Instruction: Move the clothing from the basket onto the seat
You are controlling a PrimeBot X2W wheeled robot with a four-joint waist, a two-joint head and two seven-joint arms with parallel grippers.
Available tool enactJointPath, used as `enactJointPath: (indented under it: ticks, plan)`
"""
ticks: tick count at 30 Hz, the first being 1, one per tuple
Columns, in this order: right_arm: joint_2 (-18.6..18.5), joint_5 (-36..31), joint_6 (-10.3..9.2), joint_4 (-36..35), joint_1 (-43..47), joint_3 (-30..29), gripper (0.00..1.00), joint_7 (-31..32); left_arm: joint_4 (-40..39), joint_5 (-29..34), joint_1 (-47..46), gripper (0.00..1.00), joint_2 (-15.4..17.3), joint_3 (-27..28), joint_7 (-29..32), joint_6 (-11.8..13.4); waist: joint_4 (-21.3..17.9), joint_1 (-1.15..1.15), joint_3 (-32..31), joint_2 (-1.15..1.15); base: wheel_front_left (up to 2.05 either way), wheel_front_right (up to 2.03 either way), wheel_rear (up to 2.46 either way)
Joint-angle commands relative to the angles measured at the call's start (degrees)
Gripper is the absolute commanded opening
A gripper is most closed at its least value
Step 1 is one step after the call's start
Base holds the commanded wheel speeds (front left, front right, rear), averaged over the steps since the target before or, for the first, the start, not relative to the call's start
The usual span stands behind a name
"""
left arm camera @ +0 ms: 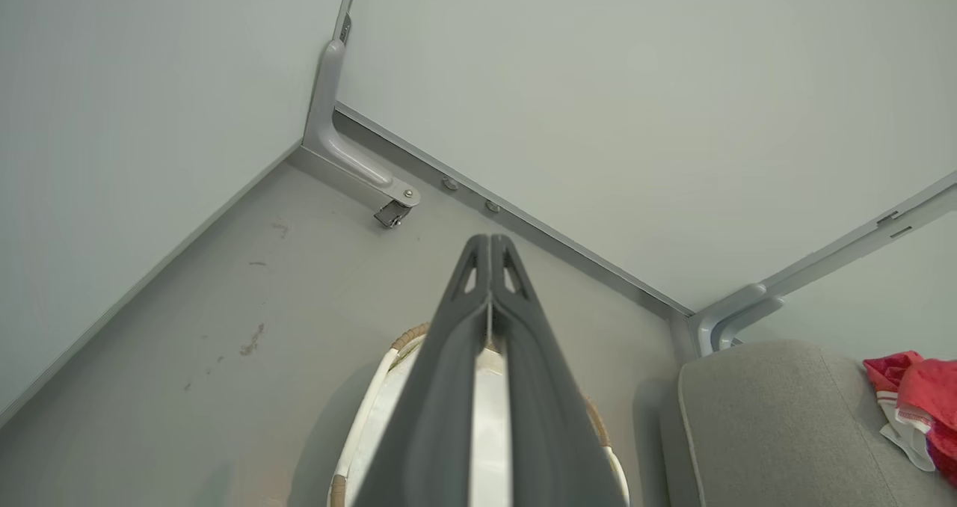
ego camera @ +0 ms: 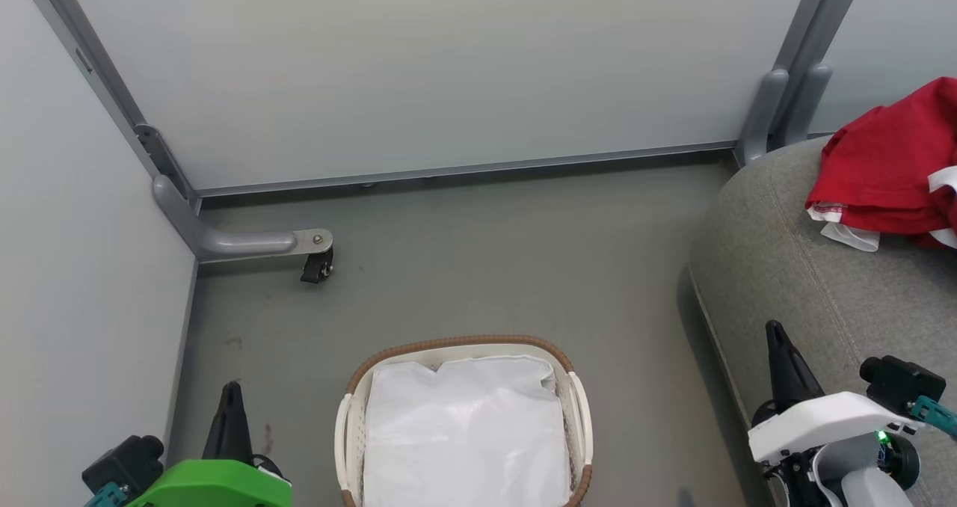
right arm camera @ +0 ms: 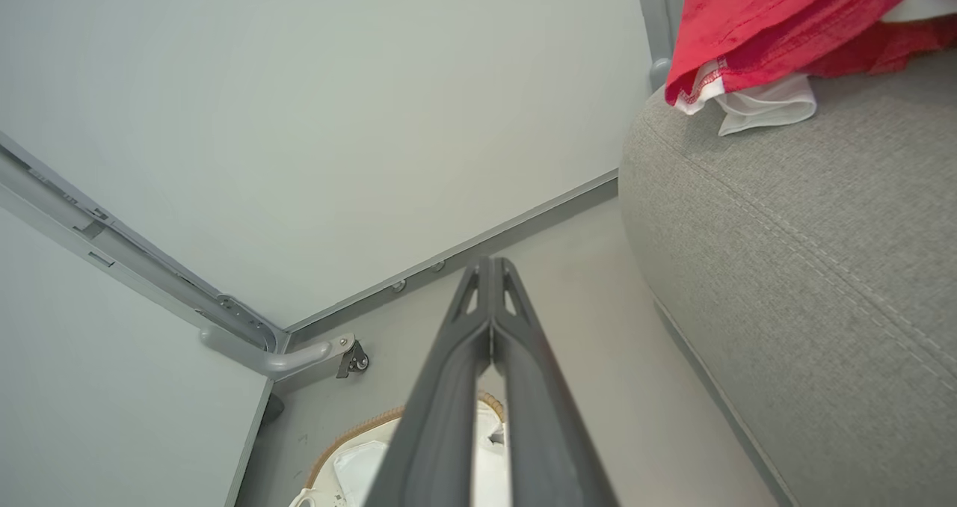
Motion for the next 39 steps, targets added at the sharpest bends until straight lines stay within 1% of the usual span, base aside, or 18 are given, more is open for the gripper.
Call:
enactJointPath:
  ticks: [1,21,39]
  plan:
    - [-0.4,2.5,-0.01,-1.1,-0.6,-0.3,0.0,0.5,-1.1,-2.0,-1.8,0.0,0.2,0.4,0.5,-0.2,0.0,0.0,0.0,0.0,0.0,0.0,0.0]
    - [-0.5,18.6,-0.03,-2.2,-0.7,-1.1,0.0,4.6,-2.5,-16.2,-3.1,0.0,0.2,2.2,4.7,-0.7,-0.2,0.0,-0.3,0.0,0.0,0.0,0.0]
    - [-0.6,30.6,-0.03,-3.1,-0.8,-1.7,0.0,7.8,-3.4,-26.8,-3.9,0.0,0.3,3.6,7.9,-1.1,-0.5,0.0,-0.6,0.0,0.0,0.0,0.0]
